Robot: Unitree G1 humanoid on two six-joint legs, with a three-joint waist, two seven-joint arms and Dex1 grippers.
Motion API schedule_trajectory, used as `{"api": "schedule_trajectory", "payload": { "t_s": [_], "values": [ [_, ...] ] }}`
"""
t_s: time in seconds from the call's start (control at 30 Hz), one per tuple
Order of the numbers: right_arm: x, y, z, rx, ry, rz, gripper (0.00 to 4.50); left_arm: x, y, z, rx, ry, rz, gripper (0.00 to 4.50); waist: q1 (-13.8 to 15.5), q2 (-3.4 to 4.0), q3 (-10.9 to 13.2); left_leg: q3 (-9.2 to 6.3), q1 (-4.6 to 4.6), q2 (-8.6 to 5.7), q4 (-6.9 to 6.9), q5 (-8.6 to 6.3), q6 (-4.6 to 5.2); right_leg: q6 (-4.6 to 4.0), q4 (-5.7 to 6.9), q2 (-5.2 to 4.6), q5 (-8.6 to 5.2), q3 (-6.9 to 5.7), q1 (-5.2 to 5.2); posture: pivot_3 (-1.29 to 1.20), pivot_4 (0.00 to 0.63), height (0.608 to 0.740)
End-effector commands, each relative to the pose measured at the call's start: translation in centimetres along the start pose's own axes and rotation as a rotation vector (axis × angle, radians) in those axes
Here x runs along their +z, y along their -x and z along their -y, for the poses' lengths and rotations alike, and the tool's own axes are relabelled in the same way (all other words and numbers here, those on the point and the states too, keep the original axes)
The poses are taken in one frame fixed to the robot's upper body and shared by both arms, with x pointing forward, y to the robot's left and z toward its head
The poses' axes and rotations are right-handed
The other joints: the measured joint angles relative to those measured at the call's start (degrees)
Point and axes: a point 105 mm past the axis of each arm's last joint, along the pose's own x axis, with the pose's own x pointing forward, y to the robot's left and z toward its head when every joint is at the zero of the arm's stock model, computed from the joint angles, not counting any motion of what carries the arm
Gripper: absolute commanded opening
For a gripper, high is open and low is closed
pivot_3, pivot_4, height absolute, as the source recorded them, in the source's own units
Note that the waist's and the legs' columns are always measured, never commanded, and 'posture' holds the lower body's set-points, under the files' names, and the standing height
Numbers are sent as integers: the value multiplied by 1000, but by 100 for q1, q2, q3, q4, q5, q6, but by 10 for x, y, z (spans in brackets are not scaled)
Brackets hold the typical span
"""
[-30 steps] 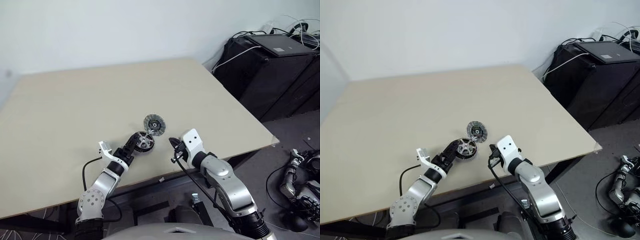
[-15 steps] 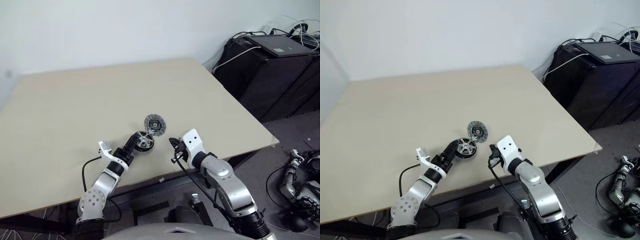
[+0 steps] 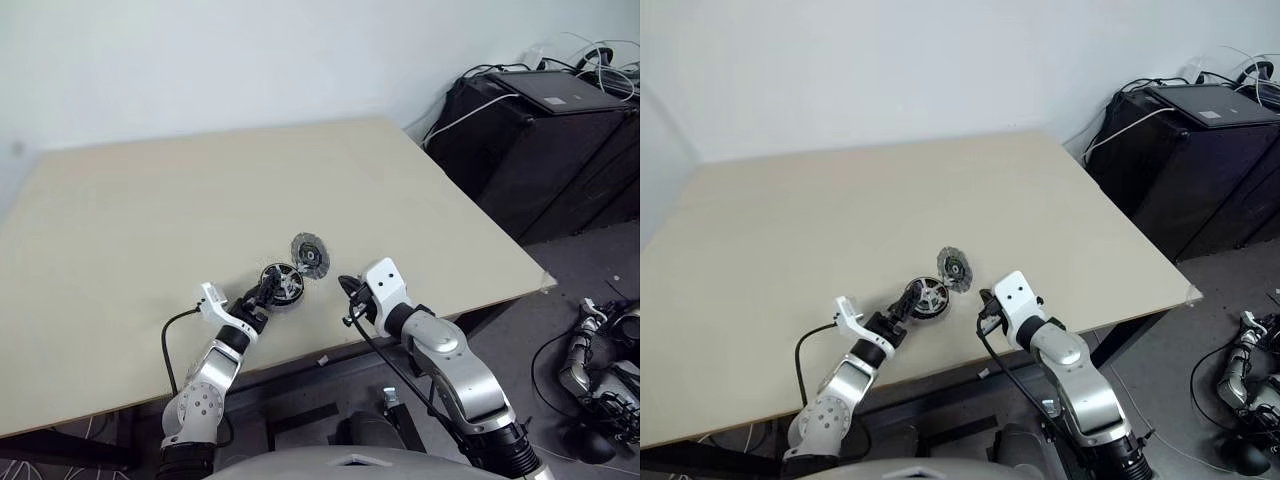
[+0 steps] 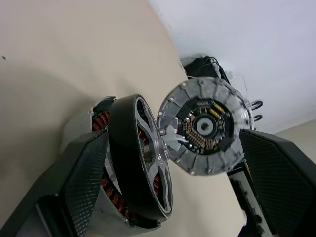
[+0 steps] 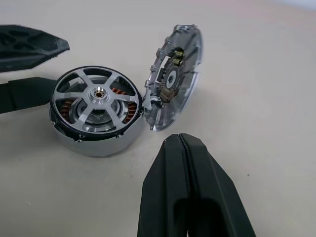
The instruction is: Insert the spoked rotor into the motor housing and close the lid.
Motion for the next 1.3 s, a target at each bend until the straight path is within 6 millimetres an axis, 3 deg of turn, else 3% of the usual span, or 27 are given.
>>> {"api": "schedule_trajectory", "payload": {
  "t_s": [0.03, 0.33, 0.5, 0.6, 0.7, 0.87, 0.93, 1.07, 1.3],
  "values": [
    [12, 1, 4, -10, 19, 47, 0, 6, -2, -2, 29, -34, 77, 4486, -7, 0, 0, 0, 10, 1, 0, -1, -1, 0, 0, 0, 0, 0, 5, 0, 0, 740],
    [13, 2, 4, -9, 23, 48, 0, 6, -5, 7, -39, -22, 116, 4486, -22, 0, 1, 1, 23, 7, -2, -2, -4, -3, 5, 5, 2, 3, 8, 0, 0, 740],
    [13, 2, 4, -8, 26, 48, 0, 16, -3, 22, -149, 198, 156, 4486, -20, -2, 3, 1, 18, 7, -5, -2, -2, -3, 3, 7, 2, 6, 1, 0, 0, 740],
    [13, 1, 4, -6, 27, 48, 0, 15, -3, 22, -148, 326, 132, 4486, -7, -5, 5, -1, 15, 7, -3, -2, -2, -3, 2, 7, 2, 6, 0, 0, 0, 740],
    [13, 1, 4, -5, 27, 49, 0, 10, -4, 19, -118, 304, 98, 4486, 3, -5, 4, -4, 15, 5, -2, -2, -2, -3, 1, 7, 2, 6, 4, 0, 0, 740],
    [14, 1, 4, -4, 27, 50, 0, 6, -8, 18, -72, -57, 110, 4486, 25, -4, 4, -2, 17, 0, -2, -2, -2, -3, 0, 7, 3, 7, 9, 0, 0, 740],
    [14, 1, 4, -4, 27, 50, 0, 3, -9, 17, -58, -94, 116, 4486, 32, -4, 4, -1, 16, 0, -2, -2, -2, -4, 0, 7, 3, 8, 8, 0, 0, 740],
    [14, 1, 4, -5, 28, 50, 0, -2, -9, 14, -55, 212, 85, 4486, 30, -2, 2, -1, 17, 6, -1, -2, -2, -4, 1, 7, 3, 7, 5, 0, 0, 740],
    [14, 2, 6, -10, 33, 49, 0, 2, -6, 27, -161, 518, 45, 4486, 56, -3, 3, -5, 15, 0, -1, -2, -1, -3, -2, 7, 3, 8, 7, 0, 0, 740]
  ]
}}
